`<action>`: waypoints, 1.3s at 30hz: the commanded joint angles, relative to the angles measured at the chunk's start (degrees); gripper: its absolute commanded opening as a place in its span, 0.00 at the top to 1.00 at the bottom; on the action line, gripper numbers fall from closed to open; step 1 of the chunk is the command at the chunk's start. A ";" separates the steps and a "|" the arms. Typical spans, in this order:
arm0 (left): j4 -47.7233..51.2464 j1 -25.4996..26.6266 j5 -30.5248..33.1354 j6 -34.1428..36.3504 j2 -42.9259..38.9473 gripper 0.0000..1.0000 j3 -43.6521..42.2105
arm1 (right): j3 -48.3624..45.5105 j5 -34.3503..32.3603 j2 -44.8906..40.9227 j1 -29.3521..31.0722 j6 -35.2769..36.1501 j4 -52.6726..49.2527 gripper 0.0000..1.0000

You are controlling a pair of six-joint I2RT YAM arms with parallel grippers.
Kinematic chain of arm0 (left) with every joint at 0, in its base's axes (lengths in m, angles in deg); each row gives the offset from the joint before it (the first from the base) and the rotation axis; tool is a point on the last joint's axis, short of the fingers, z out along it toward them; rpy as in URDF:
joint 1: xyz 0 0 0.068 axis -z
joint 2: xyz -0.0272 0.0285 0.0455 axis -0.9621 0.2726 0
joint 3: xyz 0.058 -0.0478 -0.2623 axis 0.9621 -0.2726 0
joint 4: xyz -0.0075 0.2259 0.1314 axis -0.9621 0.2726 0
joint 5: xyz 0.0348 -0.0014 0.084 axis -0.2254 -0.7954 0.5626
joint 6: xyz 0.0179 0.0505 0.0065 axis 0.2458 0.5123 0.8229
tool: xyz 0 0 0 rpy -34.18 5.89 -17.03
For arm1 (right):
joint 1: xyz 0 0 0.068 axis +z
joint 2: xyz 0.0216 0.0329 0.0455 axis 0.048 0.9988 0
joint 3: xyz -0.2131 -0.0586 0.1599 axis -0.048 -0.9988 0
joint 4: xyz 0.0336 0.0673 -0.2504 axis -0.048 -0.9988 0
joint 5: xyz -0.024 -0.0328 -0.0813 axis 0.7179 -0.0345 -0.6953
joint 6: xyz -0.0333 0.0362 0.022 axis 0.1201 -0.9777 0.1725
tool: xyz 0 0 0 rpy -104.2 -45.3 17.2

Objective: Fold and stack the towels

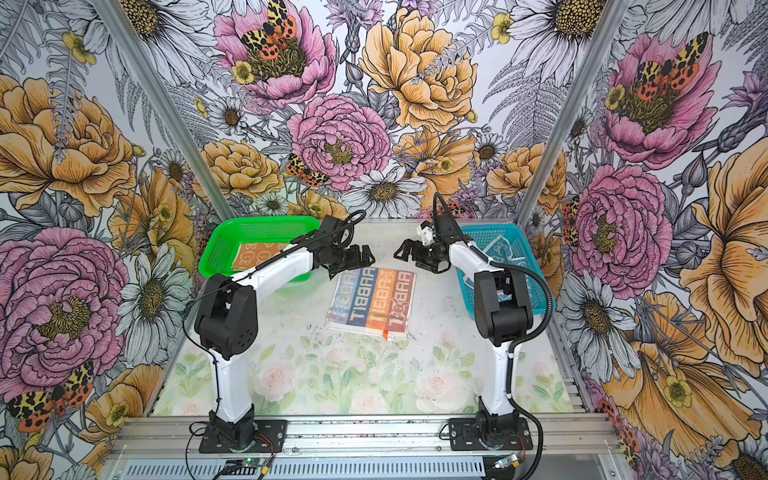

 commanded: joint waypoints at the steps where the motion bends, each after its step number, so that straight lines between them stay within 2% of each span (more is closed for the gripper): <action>1: 0.44 1.61 -0.43 -0.35 -1.38 0.01 -4.66 | -1.69 -1.80 -0.67 -0.15 1.50 -0.47 0.00; 11: -3.86 5.14 -1.62 -2.91 -5.41 0.01 -16.04 | -2.81 -4.26 0.76 0.76 1.36 -1.15 0.01; 17: -5.38 7.87 -2.01 -4.25 -4.89 0.01 -17.73 | -1.72 -6.21 3.02 0.68 1.61 -1.98 0.01; 21: -7.00 9.38 -2.80 -5.85 -4.47 0.01 -18.86 | -0.82 -6.36 5.01 0.63 1.72 -2.29 0.05; 32: -8.21 12.92 -3.36 -8.08 -2.51 0.01 -19.12 | 1.73 -10.45 9.76 0.75 4.39 -3.59 0.22; 39: -8.38 13.80 -3.68 -8.72 -1.65 0.01 -18.60 | 2.44 -12.21 12.29 1.11 6.61 -4.83 0.41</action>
